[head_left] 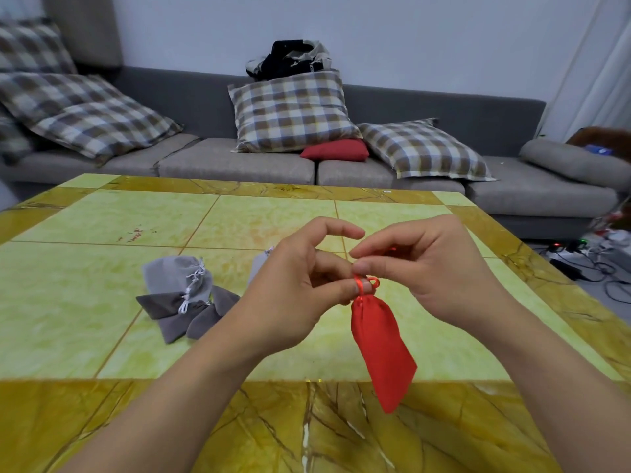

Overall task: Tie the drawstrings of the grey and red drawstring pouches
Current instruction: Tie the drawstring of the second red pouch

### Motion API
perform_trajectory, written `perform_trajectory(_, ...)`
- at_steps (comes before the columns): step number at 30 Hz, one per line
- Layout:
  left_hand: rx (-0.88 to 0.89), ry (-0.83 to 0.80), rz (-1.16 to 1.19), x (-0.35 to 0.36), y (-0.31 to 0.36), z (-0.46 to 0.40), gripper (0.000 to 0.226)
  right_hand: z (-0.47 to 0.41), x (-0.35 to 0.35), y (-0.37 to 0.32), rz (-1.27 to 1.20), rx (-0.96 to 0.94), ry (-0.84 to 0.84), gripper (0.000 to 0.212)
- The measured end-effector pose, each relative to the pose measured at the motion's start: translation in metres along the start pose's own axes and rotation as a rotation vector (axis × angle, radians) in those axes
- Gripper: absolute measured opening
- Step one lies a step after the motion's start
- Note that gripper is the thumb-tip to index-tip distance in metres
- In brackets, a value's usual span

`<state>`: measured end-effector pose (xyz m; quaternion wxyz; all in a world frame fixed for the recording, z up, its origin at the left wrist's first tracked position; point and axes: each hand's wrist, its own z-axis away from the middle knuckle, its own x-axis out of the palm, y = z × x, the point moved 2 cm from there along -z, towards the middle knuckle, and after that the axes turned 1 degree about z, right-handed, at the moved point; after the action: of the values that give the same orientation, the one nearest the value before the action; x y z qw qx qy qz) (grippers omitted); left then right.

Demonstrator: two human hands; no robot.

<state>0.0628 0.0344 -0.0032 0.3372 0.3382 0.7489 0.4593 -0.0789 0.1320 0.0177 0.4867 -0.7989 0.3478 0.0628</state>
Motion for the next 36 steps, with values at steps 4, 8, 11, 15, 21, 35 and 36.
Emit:
perform_trajectory(4, 0.062, 0.049, 0.158, 0.001, 0.004, 0.0, 0.039, 0.001, -0.004, 0.004, -0.179, 0.121, 0.029, 0.018)
perform_trajectory(8, 0.108, 0.127, 0.175, -0.001, 0.005, -0.001, 0.027, 0.001, -0.003, 0.003, -0.165, 0.139, 0.016, 0.016)
perform_trajectory(11, 0.14, 0.186, 0.101, -0.002, 0.003, -0.002, 0.021, 0.001, -0.001, 0.001, -0.148, 0.157, 0.002, 0.009)
perform_trajectory(15, 0.158, 0.292, -0.042, -0.004, 0.002, -0.001, 0.018, 0.003, 0.002, -0.003, -0.17, 0.197, -0.013, 0.005)
perform_trajectory(21, 0.208, 0.434, -0.363, 0.0, 0.004, 0.005, 0.016, 0.005, 0.012, -0.009, -0.093, 0.193, 0.072, 0.006)
perform_trajectory(35, -0.032, 0.311, -0.067, -0.009, 0.006, -0.001, 0.01, 0.011, 0.023, -0.007, -0.408, 0.5, 0.144, 0.009)
perform_trajectory(36, -0.048, 0.298, -0.03, -0.01, 0.006, -0.001, 0.009, 0.011, 0.024, -0.006, -0.432, 0.523, 0.123, 0.009)
